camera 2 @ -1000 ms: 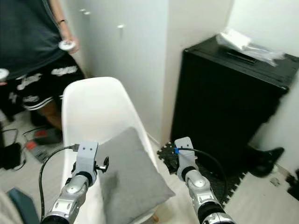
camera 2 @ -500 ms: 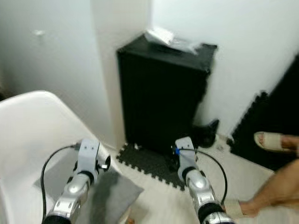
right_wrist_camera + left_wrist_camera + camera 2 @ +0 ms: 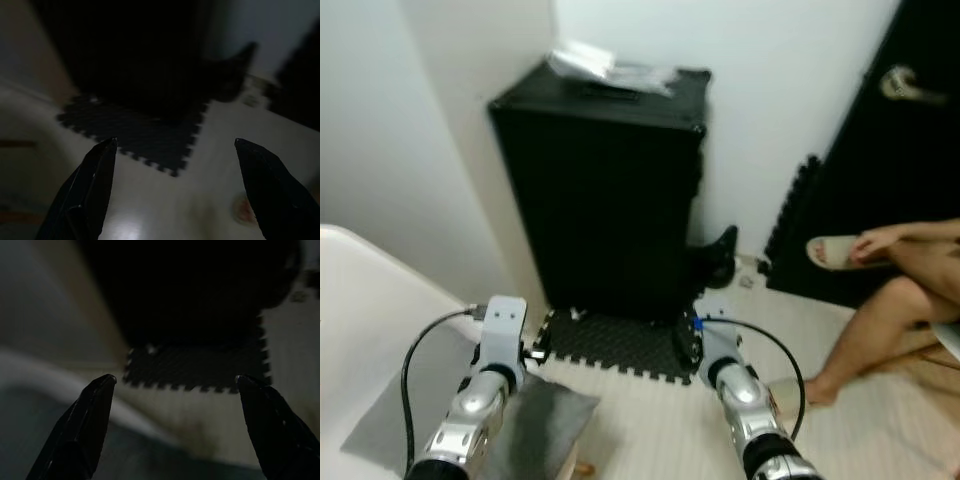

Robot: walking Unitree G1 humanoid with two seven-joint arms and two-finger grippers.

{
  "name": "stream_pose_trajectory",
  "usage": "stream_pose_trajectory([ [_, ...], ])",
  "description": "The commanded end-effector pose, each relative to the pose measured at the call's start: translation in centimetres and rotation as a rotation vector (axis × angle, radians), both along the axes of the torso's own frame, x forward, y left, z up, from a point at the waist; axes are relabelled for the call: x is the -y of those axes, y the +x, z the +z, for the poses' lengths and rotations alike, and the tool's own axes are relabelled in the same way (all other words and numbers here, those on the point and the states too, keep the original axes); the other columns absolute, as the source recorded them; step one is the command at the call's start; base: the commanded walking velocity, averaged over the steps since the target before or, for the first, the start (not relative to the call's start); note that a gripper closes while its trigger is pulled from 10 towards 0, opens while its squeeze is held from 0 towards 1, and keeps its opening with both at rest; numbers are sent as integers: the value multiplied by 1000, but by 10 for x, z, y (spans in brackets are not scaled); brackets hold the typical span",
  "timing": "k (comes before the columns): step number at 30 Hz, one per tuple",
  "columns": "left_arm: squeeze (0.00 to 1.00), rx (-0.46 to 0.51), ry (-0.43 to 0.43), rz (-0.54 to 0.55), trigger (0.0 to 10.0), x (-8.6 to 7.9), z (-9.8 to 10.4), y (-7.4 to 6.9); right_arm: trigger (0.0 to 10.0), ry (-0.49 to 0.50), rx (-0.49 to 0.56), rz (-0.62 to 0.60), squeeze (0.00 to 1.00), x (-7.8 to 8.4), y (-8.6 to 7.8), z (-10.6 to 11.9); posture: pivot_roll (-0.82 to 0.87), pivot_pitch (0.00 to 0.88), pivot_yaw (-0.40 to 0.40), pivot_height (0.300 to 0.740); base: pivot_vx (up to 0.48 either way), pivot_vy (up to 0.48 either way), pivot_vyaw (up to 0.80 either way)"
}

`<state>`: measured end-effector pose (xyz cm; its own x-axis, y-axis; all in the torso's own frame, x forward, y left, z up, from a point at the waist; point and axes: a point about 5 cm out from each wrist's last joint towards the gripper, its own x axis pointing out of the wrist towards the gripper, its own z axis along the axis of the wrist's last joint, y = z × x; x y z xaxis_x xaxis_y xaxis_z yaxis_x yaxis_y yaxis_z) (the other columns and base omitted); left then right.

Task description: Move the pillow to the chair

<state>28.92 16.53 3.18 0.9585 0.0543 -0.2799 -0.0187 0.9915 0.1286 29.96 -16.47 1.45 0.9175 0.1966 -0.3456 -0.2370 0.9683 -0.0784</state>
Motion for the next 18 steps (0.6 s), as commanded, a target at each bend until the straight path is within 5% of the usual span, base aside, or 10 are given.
stream_pose_trajectory([
  [1,0,-26,-8,-4,10000,3,-6,-4,10000,2,-17,-16,0,3,-3,-4,17,66,-20,740,0,0,-800],
  [18,0,-21,-12,-6,10000,5,-4,-1,10000,-5,-22,-37,0,8,-4,-4,19,76,-15,740,0,0,-800],
])
